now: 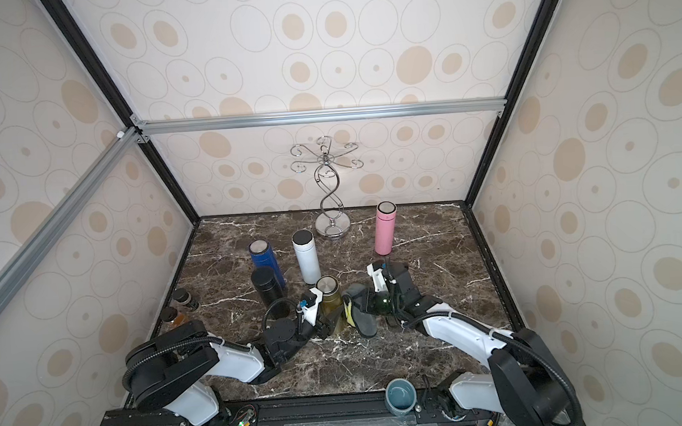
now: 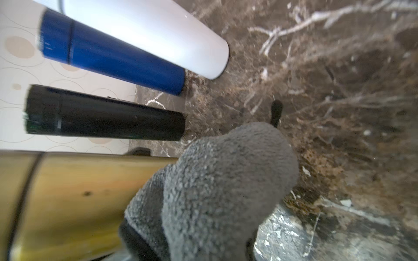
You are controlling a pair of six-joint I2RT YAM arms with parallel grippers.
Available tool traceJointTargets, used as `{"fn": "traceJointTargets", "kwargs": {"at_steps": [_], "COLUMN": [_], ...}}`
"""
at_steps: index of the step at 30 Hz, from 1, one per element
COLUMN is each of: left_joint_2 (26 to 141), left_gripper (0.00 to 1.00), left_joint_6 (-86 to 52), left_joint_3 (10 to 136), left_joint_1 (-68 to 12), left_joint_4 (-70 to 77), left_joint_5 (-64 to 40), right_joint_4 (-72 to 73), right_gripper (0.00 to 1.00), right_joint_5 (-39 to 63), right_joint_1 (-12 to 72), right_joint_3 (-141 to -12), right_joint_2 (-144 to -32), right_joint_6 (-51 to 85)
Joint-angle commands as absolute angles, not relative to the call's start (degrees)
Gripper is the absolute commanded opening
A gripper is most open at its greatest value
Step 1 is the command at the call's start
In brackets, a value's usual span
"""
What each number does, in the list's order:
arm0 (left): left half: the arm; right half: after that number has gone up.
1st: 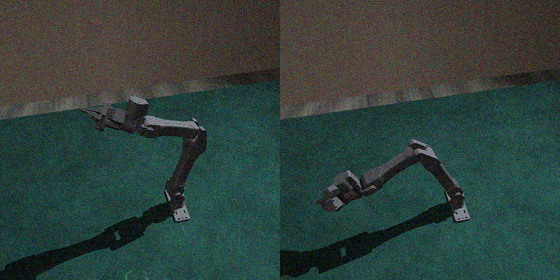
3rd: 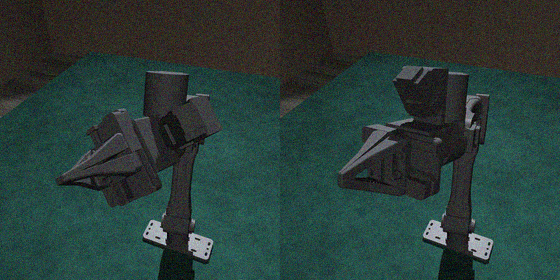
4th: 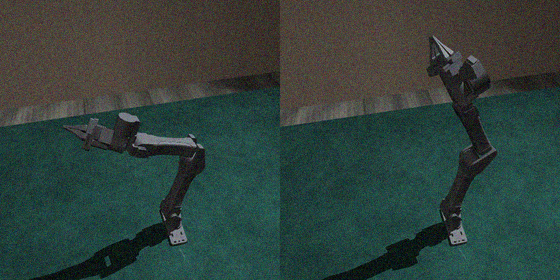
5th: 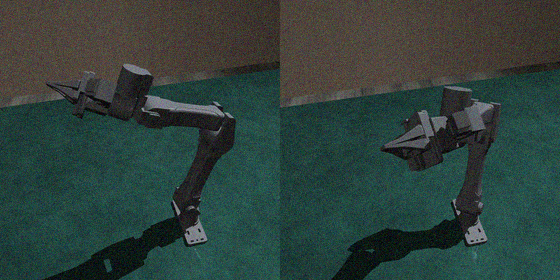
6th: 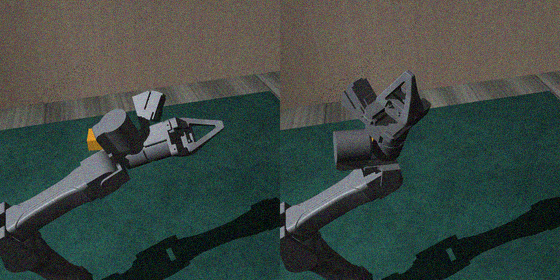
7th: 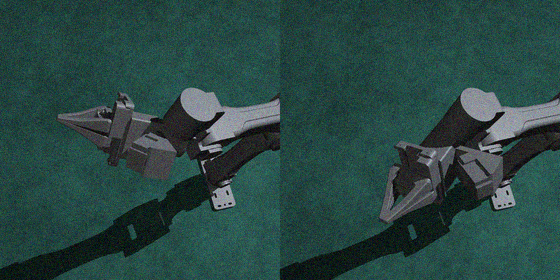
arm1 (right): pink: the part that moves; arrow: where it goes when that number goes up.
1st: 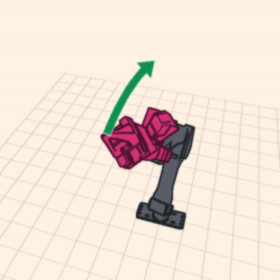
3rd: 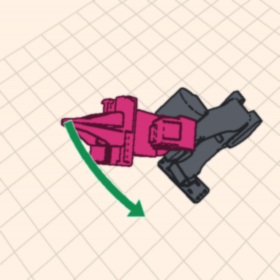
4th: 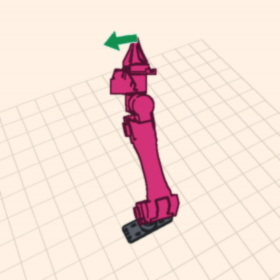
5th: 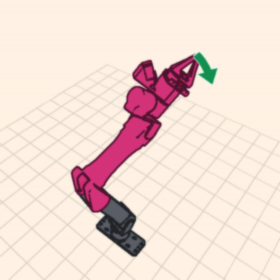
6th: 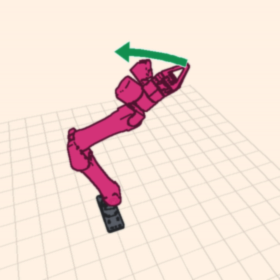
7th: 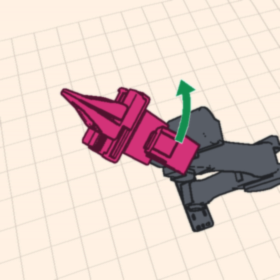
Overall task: Wipe the surface of the thermos
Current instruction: Wipe the dirt from the surface of the thermos.
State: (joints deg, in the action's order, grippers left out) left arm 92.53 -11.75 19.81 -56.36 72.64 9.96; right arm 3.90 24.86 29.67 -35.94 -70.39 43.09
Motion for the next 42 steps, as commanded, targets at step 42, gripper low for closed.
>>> {"fn": "traceJointTargets", "kwargs": {"at_steps": [42], "left_joint_2": [92.9], "left_gripper": [0.60], "left_joint_6": [-12.6], "left_joint_3": [21.4], "left_joint_1": [-56.5], "left_joint_4": [72.5], "left_joint_5": [10.7], "right_joint_4": [-10.7], "right_gripper": [0.00], "right_joint_5": [-4.2], "right_joint_1": [45.5], "right_joint_3": [-32.1], "right_joint_2": [-61.6], "right_joint_6": [44.4]}}
